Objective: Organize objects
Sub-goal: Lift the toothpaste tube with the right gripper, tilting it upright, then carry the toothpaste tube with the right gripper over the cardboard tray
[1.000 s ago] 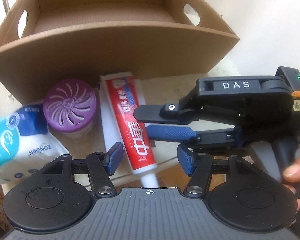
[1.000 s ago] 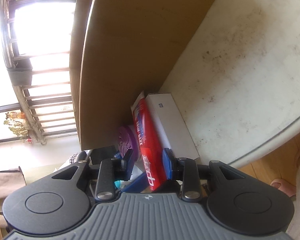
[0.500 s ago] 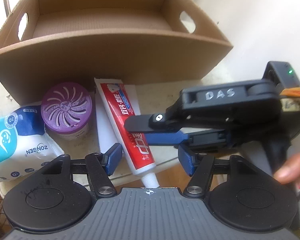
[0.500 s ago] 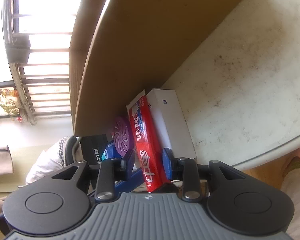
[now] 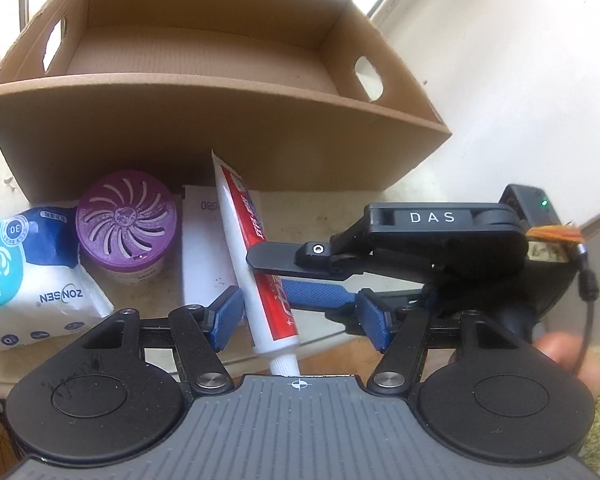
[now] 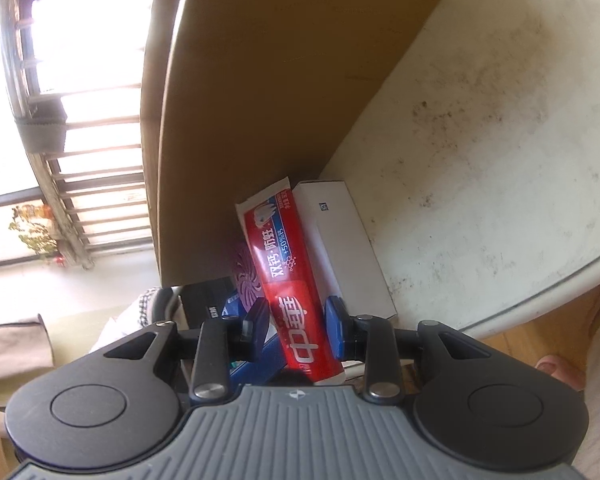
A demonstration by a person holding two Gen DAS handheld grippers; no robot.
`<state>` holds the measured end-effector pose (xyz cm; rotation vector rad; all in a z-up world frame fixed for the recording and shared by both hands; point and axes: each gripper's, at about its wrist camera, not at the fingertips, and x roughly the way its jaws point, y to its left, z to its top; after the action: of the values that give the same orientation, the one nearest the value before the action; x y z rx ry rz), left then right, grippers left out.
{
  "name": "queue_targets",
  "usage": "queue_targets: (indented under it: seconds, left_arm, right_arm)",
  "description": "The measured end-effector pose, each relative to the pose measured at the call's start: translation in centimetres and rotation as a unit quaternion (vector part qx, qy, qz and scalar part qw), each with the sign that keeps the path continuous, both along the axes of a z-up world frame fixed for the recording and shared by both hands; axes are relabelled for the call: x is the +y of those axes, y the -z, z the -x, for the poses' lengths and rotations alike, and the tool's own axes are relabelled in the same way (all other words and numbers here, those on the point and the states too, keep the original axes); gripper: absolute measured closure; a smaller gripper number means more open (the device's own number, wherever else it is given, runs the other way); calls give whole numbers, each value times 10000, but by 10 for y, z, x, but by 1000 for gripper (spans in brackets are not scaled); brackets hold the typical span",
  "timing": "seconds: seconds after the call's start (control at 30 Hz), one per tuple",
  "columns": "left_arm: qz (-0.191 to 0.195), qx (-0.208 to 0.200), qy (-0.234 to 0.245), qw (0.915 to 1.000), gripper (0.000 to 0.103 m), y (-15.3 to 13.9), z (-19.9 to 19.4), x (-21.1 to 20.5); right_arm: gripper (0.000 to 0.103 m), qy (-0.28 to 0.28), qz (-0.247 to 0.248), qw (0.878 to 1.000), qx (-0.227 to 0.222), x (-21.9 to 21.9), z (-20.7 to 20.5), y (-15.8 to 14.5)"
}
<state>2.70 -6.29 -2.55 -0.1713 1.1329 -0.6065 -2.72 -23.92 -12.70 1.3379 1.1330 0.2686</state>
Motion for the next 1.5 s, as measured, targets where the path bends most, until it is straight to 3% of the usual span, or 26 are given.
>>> queue_targets:
  seconds: [0.27, 0.47, 0.73, 1.03, 1.27, 1.5]
  left_arm:
    - [20, -46, 5, 10000, 40, 0, 1, -4]
    - [-343, -121, 119, 9993, 38, 4, 1, -15]
    - [-505, 75, 142, 9986, 36, 11, 0, -24]
    - [-199, 661, 284, 9972, 39, 22, 6, -16]
    - [-379, 421, 511, 9971, 40, 14, 15, -29]
    - [-345, 499, 470, 9971, 52, 20, 13, -30]
  right_arm:
    - [69, 37, -174, 9998, -4, -8, 2, 6]
    - [68, -185, 5, 9998, -125, -2, -6, -3]
    - [68, -438, 235, 9986, -165, -3, -7, -12]
    - [68, -217, -280, 9993, 73, -19, 17, 5]
    - [68, -318, 50, 9992, -254, -16, 14, -11]
    - [68, -734, 539, 9953, -330, -12, 7, -24]
